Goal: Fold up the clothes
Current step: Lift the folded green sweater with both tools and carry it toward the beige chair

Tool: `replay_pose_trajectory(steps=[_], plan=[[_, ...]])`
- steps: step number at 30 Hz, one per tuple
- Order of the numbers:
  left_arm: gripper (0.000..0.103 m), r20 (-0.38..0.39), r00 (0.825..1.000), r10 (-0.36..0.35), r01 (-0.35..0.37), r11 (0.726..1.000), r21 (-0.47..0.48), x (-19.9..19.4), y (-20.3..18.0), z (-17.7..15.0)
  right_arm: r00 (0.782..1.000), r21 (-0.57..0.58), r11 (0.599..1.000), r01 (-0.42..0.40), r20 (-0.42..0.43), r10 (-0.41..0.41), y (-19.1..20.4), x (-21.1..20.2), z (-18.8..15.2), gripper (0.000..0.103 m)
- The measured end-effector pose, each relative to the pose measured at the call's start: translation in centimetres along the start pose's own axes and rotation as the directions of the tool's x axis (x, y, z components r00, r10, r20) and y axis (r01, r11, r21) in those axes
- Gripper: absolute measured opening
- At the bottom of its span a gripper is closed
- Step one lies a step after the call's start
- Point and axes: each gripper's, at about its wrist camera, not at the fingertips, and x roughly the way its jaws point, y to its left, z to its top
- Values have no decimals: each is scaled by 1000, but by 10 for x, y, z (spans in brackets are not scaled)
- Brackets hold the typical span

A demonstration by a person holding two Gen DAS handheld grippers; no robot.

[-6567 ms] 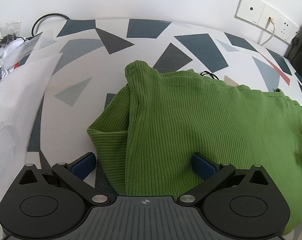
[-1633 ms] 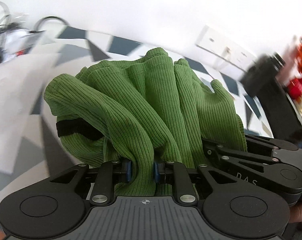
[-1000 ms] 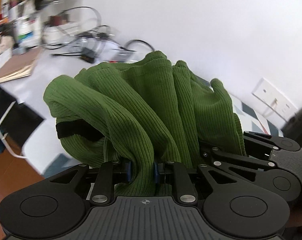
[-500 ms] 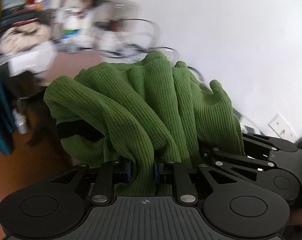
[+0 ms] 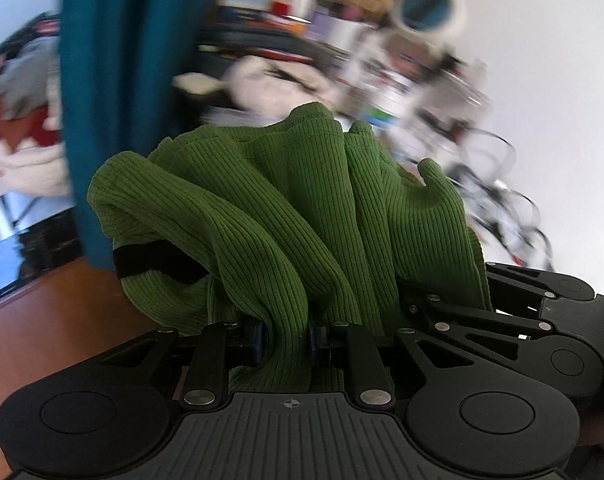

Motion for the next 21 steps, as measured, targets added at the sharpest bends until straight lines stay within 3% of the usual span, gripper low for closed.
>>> replay_pose_trajectory(steps=[5,8,17,21], plan=[[16,-10,997,77,-78,989,-128,4,90,30,992,-77,989,-124,-33,122,45,73,40,22],[16,-3,989,146,-144,978,-150,6,138,60,982,-118,974,-191,-36,188,74,116,70,22],[16,-11,954,301,-296,930,-218,35,281,169,931,-178,914,-366,-72,358,136,249,187,22],[16,-9,944,329,-316,898,-305,43,339,198,911,-242,879,-411,-109,397,169,291,225,22]])
